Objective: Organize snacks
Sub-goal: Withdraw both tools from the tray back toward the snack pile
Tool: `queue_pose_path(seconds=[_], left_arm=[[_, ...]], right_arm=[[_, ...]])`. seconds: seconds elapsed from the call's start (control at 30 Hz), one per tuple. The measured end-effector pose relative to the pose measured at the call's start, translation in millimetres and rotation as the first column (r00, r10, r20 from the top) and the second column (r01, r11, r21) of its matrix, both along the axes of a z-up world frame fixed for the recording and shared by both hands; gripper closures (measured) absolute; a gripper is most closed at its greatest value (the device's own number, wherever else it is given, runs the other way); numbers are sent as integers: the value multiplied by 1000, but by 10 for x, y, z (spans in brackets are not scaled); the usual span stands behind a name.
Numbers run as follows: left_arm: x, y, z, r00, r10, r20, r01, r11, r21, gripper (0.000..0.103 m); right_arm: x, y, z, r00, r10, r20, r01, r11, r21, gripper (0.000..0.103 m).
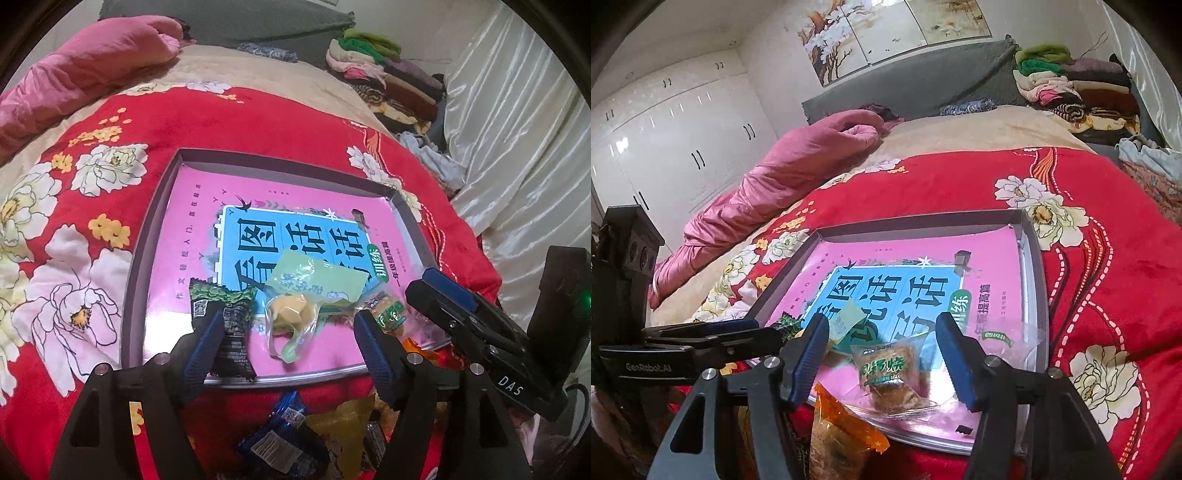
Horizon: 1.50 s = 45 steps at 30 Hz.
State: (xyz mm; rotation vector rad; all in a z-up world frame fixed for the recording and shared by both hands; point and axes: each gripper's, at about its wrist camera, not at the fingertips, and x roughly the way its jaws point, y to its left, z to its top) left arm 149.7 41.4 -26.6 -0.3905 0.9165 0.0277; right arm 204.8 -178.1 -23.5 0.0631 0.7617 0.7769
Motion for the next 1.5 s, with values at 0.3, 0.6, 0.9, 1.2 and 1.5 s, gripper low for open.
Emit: queue_pose_path(seconds=[0.3,0.6,0.9,1.2,1.5], left_arm=[[-96,42,52,1000,13,14,-13,1000,-5,27],[-167,98,130,999,30,40,-30,1000,-3,26],[-259,176,206,998,43,54,-43,999,-5,26],[-348,205,231,997,45,57,-45,999,-1,26],[-414,191,232,998,39,55,-39,999,6,26]], right_arm=[[-17,-17,44,1000,-5,19,5,1000,7,39],[-46,-54,99,999,-7,39,6,1000,27,37],[-39,-135,150,998,-25,51,22,998,55,33],[-57,-170,190,998,-27,61,23,998,66,33],[-95,-219,238,997,-32,70,26,996,79,33]])
